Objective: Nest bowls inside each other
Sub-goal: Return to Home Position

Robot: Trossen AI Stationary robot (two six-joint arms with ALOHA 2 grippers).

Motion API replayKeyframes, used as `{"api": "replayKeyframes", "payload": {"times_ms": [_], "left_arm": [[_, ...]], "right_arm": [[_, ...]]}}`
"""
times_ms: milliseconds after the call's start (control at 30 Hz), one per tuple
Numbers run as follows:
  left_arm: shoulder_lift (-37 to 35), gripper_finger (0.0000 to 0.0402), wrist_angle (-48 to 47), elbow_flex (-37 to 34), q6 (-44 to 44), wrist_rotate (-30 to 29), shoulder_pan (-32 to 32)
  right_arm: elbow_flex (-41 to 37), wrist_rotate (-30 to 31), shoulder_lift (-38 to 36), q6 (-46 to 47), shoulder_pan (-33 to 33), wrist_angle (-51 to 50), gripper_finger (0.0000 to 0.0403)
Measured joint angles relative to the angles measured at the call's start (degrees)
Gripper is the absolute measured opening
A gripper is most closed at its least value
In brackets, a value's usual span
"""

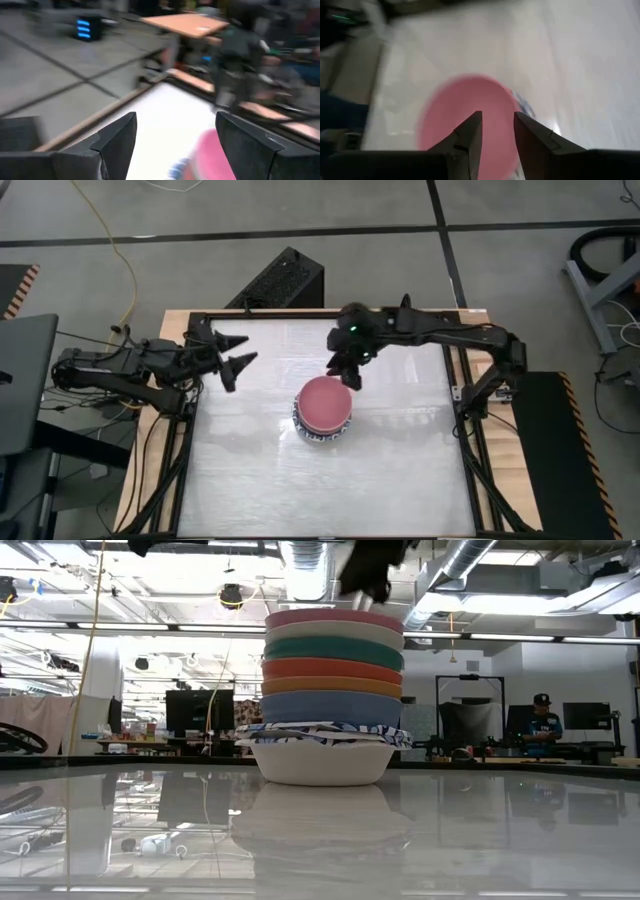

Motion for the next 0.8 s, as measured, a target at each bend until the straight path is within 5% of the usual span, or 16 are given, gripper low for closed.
{"api": "replayKeyframes", "payload": {"times_ms": [167, 300, 433, 633, 800], "left_arm": [[-2.14, 0.0261, 4.39, -0.02, -2.52, 15.31, 0.00], [-4.38, 0.0261, 7.20, -0.02, -5.01, 20.63, 0.00], [-6.33, 0.0261, 7.21, -0.02, -8.92, 19.49, 0.00], [-8.30, 0.0261, 7.49, -0.02, -13.33, 10.22, 0.02], [-7.65, 0.0261, 7.15, 0.00, -17.57, 9.55, -0.02]], "right_arm": [[0.00, -7.53, -6.46, -4.54, 0.02, 4.17, 0.0131], [0.00, -7.73, -11.60, -4.39, -0.27, 4.83, 0.0131], [0.00, -7.60, -16.71, -1.42, 0.35, 9.17, 0.0131], [0.00, -7.54, -24.08, 2.48, 1.08, 9.49, 0.0134], [0.00, -7.04, -29.37, 2.20, 1.52, 7.88, 0.0133]]}}
